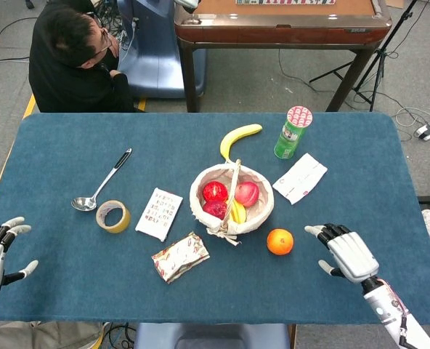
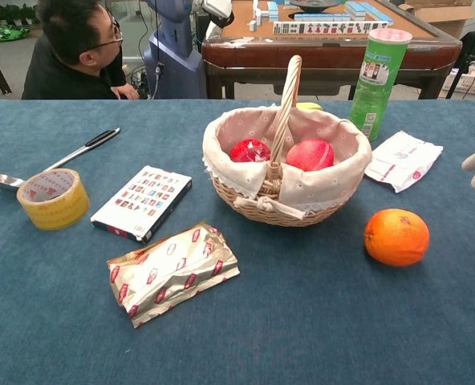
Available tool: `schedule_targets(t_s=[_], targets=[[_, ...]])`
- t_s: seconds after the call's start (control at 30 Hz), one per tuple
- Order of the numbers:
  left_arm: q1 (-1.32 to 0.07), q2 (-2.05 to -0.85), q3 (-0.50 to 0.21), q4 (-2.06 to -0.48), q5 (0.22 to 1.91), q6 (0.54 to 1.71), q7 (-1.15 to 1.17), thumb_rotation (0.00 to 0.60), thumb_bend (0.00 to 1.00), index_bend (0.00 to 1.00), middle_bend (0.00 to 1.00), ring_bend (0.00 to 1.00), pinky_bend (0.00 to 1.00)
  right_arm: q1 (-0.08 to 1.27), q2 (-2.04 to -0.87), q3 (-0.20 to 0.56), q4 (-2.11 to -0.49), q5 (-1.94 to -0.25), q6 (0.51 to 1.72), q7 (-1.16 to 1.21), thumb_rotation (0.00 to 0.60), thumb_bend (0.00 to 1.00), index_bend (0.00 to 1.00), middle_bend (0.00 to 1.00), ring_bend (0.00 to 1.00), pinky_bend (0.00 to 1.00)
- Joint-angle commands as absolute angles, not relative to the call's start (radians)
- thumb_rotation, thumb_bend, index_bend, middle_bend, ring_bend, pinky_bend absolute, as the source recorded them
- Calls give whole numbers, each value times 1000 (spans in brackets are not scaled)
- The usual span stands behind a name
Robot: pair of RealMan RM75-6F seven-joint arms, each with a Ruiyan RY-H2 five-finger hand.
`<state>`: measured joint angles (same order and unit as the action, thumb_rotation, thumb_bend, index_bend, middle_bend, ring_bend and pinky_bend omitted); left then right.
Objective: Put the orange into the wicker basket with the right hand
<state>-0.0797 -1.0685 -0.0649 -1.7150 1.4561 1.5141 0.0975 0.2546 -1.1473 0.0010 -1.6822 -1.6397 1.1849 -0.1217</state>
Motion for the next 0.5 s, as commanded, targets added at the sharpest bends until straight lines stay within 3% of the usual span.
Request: schedule_targets(t_s=[0.03, 0.5], targets=[[-80, -1068, -65, -1715, 1457, 1514, 98, 600, 171, 363, 218, 244, 226, 288, -1169, 8, -1681, -1617, 1141, -153, 600, 230, 239, 283, 223, 331], [-79, -1067, -65, -1716, 1454, 1511, 102, 600, 171, 363, 218, 244, 226, 377, -1285, 25, -1595, -1579, 1052, -202, 600, 231, 239, 278, 223, 331]])
